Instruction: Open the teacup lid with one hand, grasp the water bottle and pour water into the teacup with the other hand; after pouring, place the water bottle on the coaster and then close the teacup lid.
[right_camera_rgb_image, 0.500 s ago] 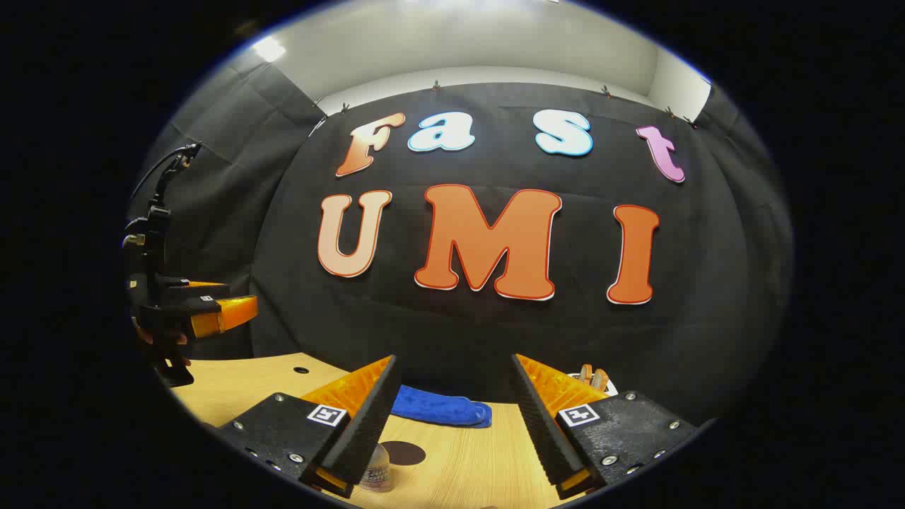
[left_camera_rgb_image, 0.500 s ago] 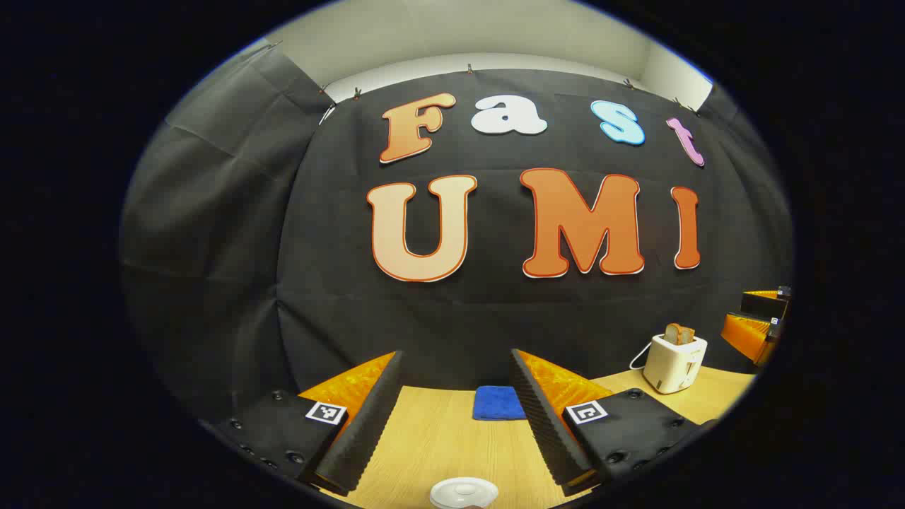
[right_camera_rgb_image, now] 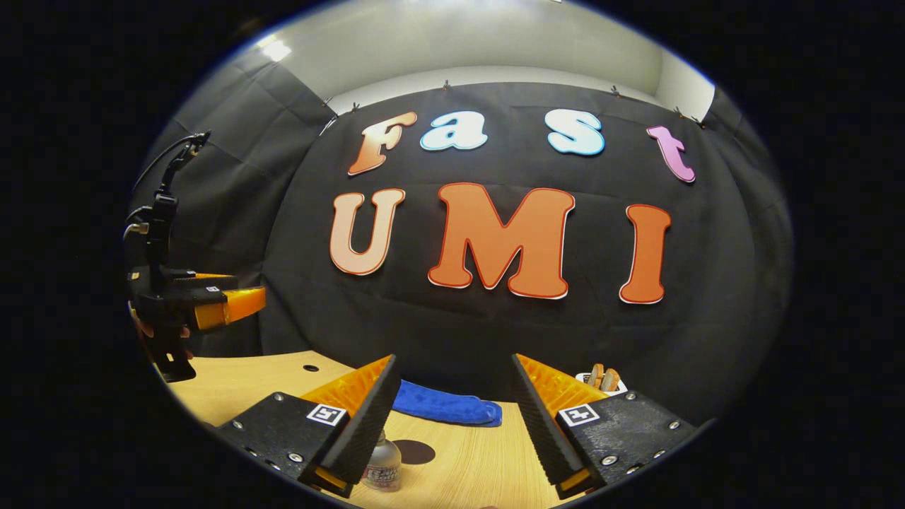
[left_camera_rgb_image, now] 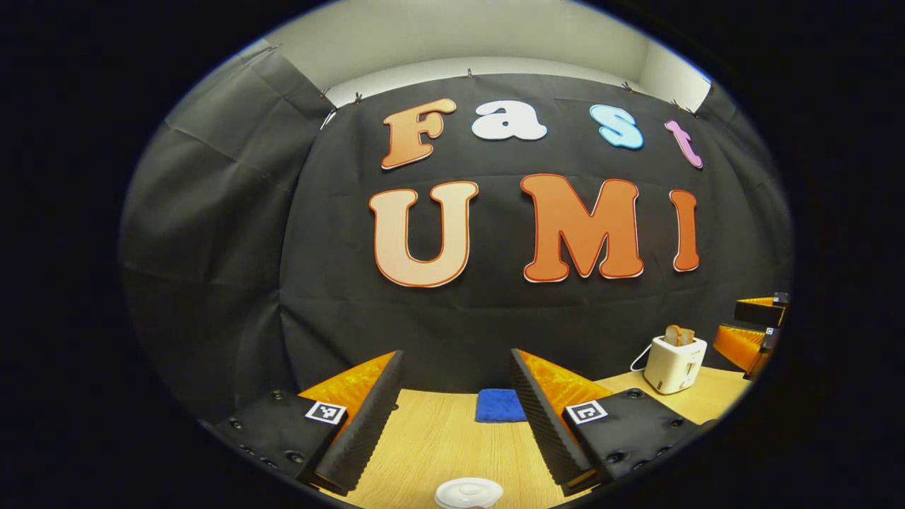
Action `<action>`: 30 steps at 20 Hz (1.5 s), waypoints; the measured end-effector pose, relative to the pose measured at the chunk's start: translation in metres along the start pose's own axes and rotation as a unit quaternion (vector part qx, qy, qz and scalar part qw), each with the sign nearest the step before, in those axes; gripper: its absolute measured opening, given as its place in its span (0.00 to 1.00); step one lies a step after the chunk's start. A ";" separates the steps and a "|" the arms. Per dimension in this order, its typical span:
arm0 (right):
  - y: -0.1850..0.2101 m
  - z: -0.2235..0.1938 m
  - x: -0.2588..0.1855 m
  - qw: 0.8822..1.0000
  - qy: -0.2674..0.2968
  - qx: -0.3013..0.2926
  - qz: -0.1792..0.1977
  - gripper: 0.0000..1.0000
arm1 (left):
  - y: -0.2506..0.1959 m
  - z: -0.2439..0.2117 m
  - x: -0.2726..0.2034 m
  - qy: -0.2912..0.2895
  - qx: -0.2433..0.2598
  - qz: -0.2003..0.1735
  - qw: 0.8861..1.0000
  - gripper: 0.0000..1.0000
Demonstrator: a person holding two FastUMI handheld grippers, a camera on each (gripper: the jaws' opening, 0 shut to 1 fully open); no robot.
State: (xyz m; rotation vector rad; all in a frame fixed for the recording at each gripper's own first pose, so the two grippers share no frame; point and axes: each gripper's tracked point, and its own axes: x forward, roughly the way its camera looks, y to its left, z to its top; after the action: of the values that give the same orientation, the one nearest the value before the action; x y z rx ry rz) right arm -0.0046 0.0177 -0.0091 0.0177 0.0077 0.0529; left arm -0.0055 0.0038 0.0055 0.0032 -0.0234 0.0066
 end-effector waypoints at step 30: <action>0.062 -0.117 -0.008 0.991 0.109 0.006 0.083 0.94 | -0.004 -0.119 -0.010 0.120 0.038 -0.020 0.992 0.97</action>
State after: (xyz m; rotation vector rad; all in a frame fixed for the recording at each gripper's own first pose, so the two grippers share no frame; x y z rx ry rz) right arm -0.0163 0.0812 -0.1247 0.0240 0.2253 0.2220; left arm -0.0123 0.0005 -0.1133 0.0783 0.2181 -0.0320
